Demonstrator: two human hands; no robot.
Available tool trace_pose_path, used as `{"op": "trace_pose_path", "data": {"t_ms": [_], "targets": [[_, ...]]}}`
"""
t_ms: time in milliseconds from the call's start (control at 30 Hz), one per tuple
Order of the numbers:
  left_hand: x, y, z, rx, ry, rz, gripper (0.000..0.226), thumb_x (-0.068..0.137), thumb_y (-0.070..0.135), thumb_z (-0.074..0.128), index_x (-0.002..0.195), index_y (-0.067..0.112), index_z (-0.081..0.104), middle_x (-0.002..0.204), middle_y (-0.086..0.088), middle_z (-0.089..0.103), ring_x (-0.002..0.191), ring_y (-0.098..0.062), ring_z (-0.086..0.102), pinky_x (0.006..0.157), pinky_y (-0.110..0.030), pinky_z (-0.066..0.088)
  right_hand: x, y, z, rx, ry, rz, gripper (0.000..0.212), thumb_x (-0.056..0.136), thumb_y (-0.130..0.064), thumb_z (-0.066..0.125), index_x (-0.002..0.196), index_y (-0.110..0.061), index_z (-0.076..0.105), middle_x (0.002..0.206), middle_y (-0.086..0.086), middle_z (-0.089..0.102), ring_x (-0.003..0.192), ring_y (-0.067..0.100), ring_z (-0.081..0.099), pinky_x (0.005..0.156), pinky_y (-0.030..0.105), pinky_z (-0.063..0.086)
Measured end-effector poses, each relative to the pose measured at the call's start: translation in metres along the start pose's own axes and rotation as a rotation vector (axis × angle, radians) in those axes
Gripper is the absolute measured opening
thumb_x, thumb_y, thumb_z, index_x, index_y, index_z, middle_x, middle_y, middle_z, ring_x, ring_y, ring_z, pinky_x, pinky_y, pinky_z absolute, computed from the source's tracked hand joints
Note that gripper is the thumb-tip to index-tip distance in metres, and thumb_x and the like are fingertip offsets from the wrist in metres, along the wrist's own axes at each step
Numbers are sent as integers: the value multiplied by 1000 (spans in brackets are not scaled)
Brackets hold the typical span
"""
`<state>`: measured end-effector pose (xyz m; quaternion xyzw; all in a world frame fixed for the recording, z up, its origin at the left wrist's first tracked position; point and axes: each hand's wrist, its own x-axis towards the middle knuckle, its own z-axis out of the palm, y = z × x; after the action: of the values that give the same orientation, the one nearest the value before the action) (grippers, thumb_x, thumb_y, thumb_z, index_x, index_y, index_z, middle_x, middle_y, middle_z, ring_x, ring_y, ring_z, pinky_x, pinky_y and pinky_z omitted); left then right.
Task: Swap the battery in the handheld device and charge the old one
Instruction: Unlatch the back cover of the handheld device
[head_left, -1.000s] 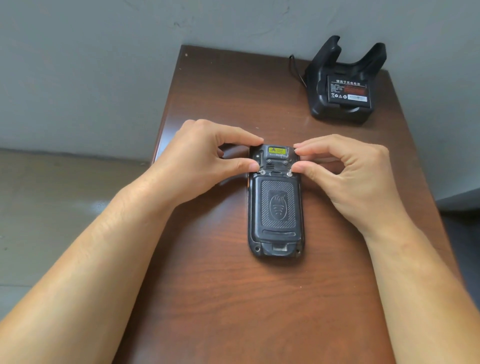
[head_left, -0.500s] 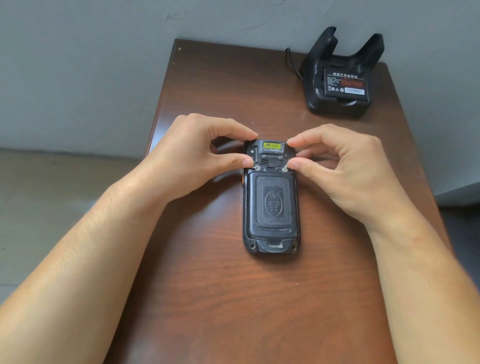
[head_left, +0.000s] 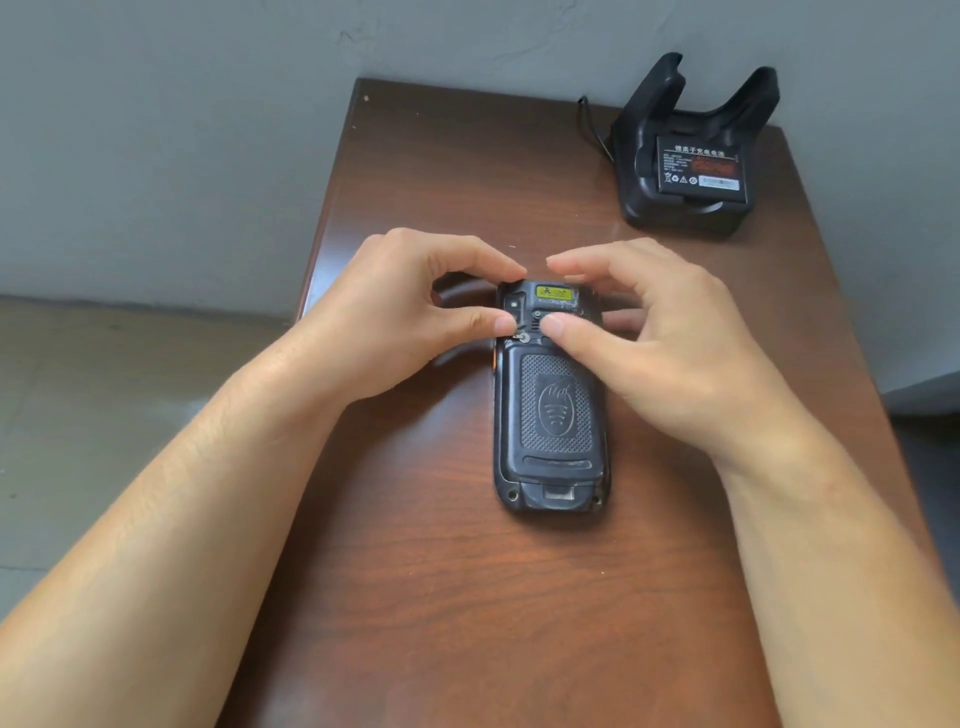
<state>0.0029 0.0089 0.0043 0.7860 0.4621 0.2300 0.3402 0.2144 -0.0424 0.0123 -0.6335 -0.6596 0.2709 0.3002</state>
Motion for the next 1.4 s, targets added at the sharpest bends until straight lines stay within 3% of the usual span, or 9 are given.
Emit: {"op": "trace_pose_path", "data": {"t_ms": [133, 300, 567, 733, 867, 967, 1033, 1167, 1400], "targets": [[0, -1, -1, -23, -22, -2, 33, 86, 21, 76, 117, 32, 74, 102, 20, 74, 66, 27, 52, 71, 2, 36, 3, -12, 11, -105, -10, 11, 44, 74, -51, 81, 114, -36, 72, 111, -15, 64, 105, -1, 60, 84, 6, 40], [1, -2, 0, -27, 4, -17, 30, 90, 17, 72, 116, 32, 75, 90, 30, 67, 63, 28, 51, 68, 4, 34, 5, -16, 16, -154, 21, 36, 37, 73, -48, 81, 106, -34, 73, 107, -13, 64, 102, 3, 59, 82, 1, 35], [1, -3, 3, -33, 47, -15, 25, 89, 23, 72, 111, 35, 77, 95, 24, 74, 78, 23, 58, 77, 1, 38, 3, -14, 22, -171, 76, 13, 28, 79, -42, 76, 104, -32, 71, 105, -11, 64, 104, 16, 62, 91, 26, 45], [1, -1, 4, -13, 87, -17, 22, 89, 24, 70, 107, 34, 78, 98, 22, 77, 98, 9, 67, 86, -4, 43, 2, -16, 29, -146, 105, 20, 26, 79, -38, 69, 105, -32, 69, 106, -11, 62, 105, 22, 61, 92, 28, 45], [-1, 2, 3, -20, 88, 13, 22, 89, 23, 70, 109, 31, 75, 98, 17, 77, 92, 14, 66, 81, -7, 44, -1, -19, 33, -131, 115, 39, 32, 83, -35, 69, 114, -33, 67, 113, -11, 61, 112, 20, 60, 96, 25, 43], [-2, 4, 5, -25, 77, 21, 33, 90, 25, 71, 121, 31, 66, 98, 14, 75, 67, 26, 53, 70, -3, 35, -4, -21, 20, -114, 99, 53, 39, 87, -35, 71, 125, -38, 62, 120, -12, 59, 114, 8, 60, 100, 25, 47], [-1, 4, 7, -15, 73, 17, 41, 90, 30, 71, 129, 35, 61, 98, 16, 74, 75, 20, 56, 78, -8, 41, -8, -21, 4, -126, 128, 27, 28, 89, -32, 68, 117, -36, 67, 113, -12, 62, 104, 5, 63, 94, 28, 52], [1, 5, 11, 52, 48, 13, 34, 90, 39, 65, 124, 41, 67, 107, 15, 73, 108, -7, 61, 97, -36, 48, -19, -21, -19, -222, 32, 9, 11, 90, -24, 68, 92, -31, 76, 82, -11, 65, 76, 2, 60, 71, 9, 42], [3, 1, 12, 70, 31, 20, 30, 91, 36, 67, 120, 37, 72, 110, 13, 73, 103, -4, 63, 87, -12, 40, -20, -24, -12, -288, -108, 49, 9, 90, -32, 65, 92, -32, 73, 74, -13, 55, 69, -1, 51, 69, 18, 39]]}}
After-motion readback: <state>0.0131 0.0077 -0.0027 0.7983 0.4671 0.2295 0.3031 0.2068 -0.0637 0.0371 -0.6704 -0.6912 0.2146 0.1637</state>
